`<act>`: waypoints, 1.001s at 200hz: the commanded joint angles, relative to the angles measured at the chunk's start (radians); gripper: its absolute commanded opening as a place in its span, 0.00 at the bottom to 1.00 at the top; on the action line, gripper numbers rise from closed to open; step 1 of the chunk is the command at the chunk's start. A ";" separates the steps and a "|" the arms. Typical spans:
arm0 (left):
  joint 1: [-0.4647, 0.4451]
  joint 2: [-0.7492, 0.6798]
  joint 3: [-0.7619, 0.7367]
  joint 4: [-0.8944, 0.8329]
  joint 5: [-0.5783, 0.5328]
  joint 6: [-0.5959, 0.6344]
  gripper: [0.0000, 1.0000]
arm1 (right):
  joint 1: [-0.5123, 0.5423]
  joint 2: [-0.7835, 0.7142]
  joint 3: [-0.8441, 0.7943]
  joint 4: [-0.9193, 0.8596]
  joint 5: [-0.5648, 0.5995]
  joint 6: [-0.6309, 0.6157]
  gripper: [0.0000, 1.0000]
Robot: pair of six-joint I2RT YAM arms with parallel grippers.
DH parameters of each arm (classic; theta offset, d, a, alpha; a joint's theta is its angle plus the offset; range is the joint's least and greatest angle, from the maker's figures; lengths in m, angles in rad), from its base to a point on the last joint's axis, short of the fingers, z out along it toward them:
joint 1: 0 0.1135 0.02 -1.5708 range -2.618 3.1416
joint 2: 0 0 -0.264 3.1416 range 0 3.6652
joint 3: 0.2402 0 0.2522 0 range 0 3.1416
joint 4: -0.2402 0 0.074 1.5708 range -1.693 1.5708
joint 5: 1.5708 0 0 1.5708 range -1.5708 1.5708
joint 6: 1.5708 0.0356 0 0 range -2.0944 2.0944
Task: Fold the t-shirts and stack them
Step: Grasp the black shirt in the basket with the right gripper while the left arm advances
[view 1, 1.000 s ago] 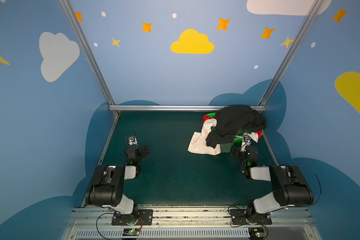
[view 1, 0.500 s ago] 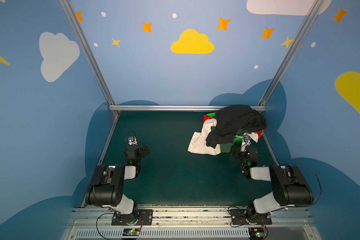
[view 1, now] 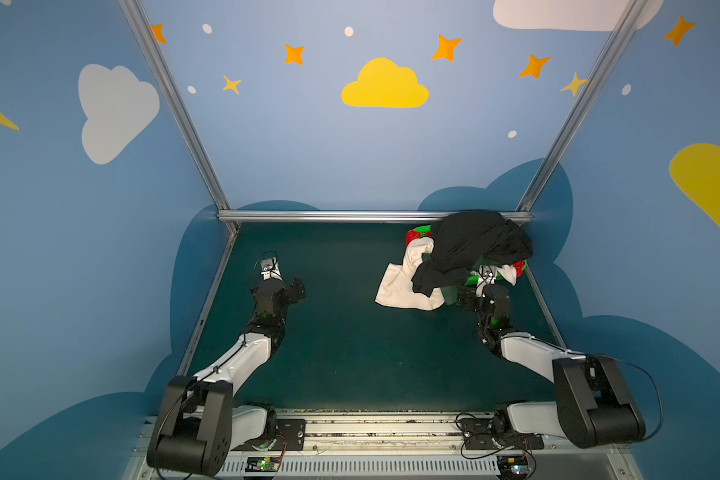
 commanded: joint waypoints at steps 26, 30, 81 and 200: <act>-0.178 -0.107 0.082 -0.339 -0.117 -0.098 1.00 | 0.042 -0.198 0.236 -0.531 -0.010 0.262 0.97; -0.192 -0.113 0.082 -0.353 -0.118 -0.124 1.00 | 0.037 -0.205 0.263 -0.565 -0.027 0.279 0.98; -0.340 -0.127 0.094 -0.421 -0.057 -0.337 1.00 | -0.029 0.009 0.677 -0.891 -0.180 0.372 0.98; -0.388 -0.239 0.181 -0.595 0.049 -0.318 1.00 | -0.078 0.821 1.501 -1.313 -0.074 0.392 0.78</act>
